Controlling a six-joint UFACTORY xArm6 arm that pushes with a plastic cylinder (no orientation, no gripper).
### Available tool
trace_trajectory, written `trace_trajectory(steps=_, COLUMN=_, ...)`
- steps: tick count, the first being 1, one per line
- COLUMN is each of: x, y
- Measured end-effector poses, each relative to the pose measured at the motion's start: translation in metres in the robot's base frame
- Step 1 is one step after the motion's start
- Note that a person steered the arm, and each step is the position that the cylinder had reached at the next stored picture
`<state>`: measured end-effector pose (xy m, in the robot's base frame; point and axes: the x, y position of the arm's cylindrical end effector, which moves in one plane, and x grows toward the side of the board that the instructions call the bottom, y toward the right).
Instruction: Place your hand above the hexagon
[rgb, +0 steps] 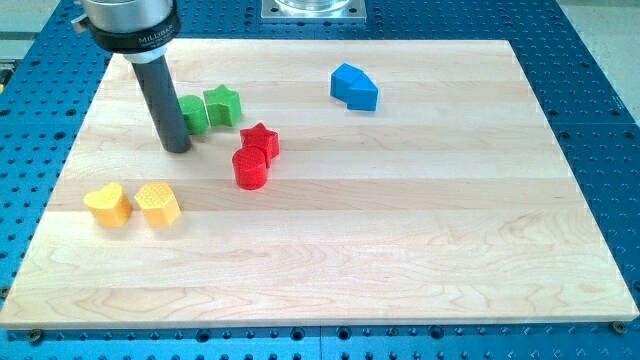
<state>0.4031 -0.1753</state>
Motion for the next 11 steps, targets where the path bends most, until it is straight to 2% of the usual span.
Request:
trace_trajectory(steps=3, x=0.0, y=-0.008)
trace_trajectory(steps=6, x=0.028, y=-0.016)
trace_trajectory(steps=11, x=0.03, y=-0.014)
